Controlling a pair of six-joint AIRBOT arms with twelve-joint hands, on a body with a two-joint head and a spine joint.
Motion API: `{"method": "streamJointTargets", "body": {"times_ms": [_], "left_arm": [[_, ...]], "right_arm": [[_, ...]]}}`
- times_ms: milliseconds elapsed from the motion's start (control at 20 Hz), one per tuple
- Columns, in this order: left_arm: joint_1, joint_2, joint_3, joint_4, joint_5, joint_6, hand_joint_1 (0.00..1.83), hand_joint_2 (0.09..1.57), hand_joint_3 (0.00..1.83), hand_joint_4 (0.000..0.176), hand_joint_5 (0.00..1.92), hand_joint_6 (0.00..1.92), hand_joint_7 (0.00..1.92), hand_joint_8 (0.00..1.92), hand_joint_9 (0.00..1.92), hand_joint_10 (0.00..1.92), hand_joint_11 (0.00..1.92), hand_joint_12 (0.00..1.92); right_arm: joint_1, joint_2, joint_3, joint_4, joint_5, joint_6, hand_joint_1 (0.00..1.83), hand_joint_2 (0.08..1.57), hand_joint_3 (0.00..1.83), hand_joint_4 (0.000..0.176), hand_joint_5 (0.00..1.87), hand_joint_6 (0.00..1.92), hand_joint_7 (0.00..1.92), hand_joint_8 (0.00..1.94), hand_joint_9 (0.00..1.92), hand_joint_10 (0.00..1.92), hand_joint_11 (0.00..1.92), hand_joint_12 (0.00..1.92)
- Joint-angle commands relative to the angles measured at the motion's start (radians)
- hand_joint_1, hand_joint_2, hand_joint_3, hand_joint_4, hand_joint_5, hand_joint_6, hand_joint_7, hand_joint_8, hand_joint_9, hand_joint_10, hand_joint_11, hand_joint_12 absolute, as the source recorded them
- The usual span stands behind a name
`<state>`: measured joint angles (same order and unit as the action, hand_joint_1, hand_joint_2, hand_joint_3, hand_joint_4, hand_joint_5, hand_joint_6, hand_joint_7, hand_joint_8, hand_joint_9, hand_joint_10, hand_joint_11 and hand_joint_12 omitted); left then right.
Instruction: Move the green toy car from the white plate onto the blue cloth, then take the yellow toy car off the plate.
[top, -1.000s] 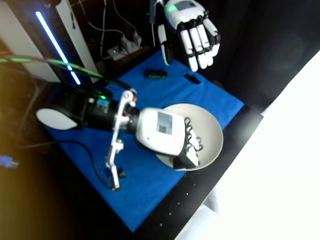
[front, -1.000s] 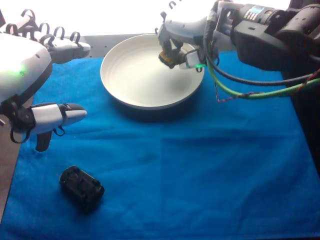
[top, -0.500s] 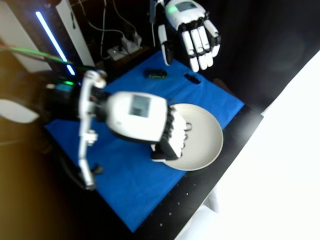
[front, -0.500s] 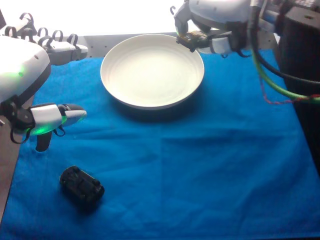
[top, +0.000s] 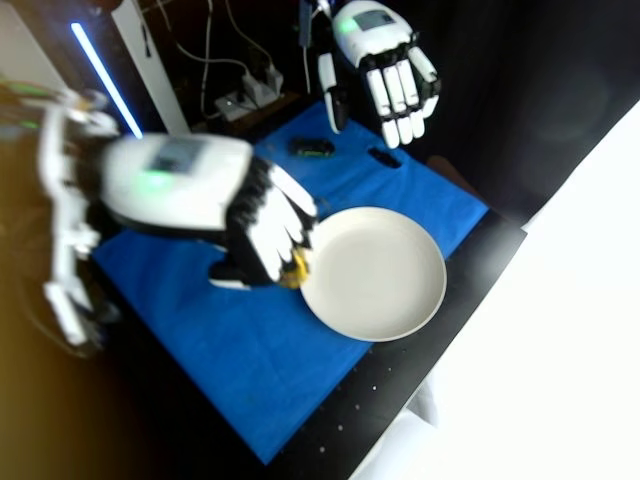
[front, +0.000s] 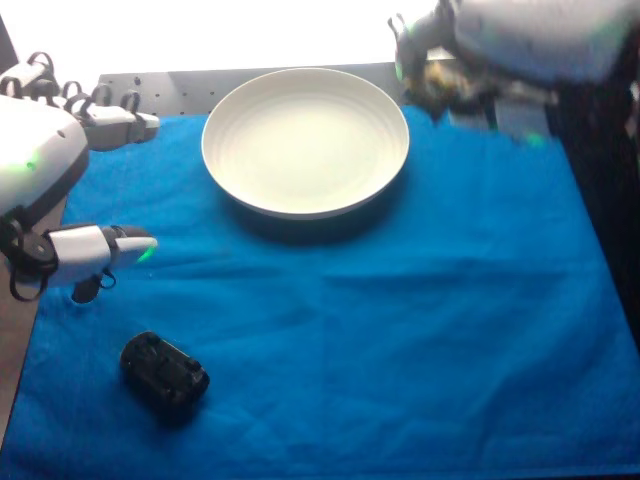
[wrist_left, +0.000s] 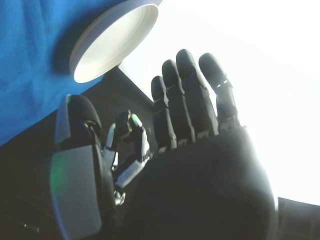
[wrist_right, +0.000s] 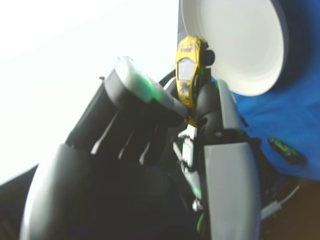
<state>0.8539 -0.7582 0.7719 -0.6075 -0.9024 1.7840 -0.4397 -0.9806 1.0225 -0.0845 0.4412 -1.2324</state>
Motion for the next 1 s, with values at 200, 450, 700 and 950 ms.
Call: {"method": "streamJointTargets", "body": {"times_ms": [200,450,700,950], "left_arm": [[0.015,0.007,-0.007,0.019,-0.129,0.0,0.77,1.1,0.01,0.0,0.48,0.0,0.54,0.0,0.55,0.08,0.0,1.47],[0.028,0.01,-0.017,0.005,-0.137,0.0,0.79,1.11,0.0,0.0,0.45,0.0,0.49,0.0,0.51,0.07,0.0,1.39],[0.041,0.017,-0.027,0.005,-0.152,0.0,0.8,1.09,0.0,0.0,0.47,0.01,0.52,0.01,0.52,0.08,0.0,1.41],[0.042,0.017,-0.03,0.005,-0.155,0.0,0.81,1.09,0.0,0.0,0.48,0.01,0.53,0.01,0.52,0.09,0.0,1.46]], "right_arm": [[-0.087,0.074,-0.093,-0.004,0.265,-0.007,1.24,1.17,0.0,0.0,0.92,0.86,0.86,1.47,0.81,1.7,0.74,1.92],[-0.226,0.122,-0.149,-0.004,0.387,0.054,1.24,1.2,0.0,0.0,0.88,0.9,0.82,1.56,0.85,1.77,0.79,1.92],[-0.33,0.11,-0.172,-0.003,0.422,0.108,1.24,1.2,0.0,0.0,0.86,0.9,0.81,1.57,0.98,1.84,1.01,1.92],[-0.405,0.032,-0.14,0.01,0.395,0.136,1.38,1.11,0.0,0.0,1.02,0.86,0.98,0.99,0.87,1.33,0.66,1.63]]}}
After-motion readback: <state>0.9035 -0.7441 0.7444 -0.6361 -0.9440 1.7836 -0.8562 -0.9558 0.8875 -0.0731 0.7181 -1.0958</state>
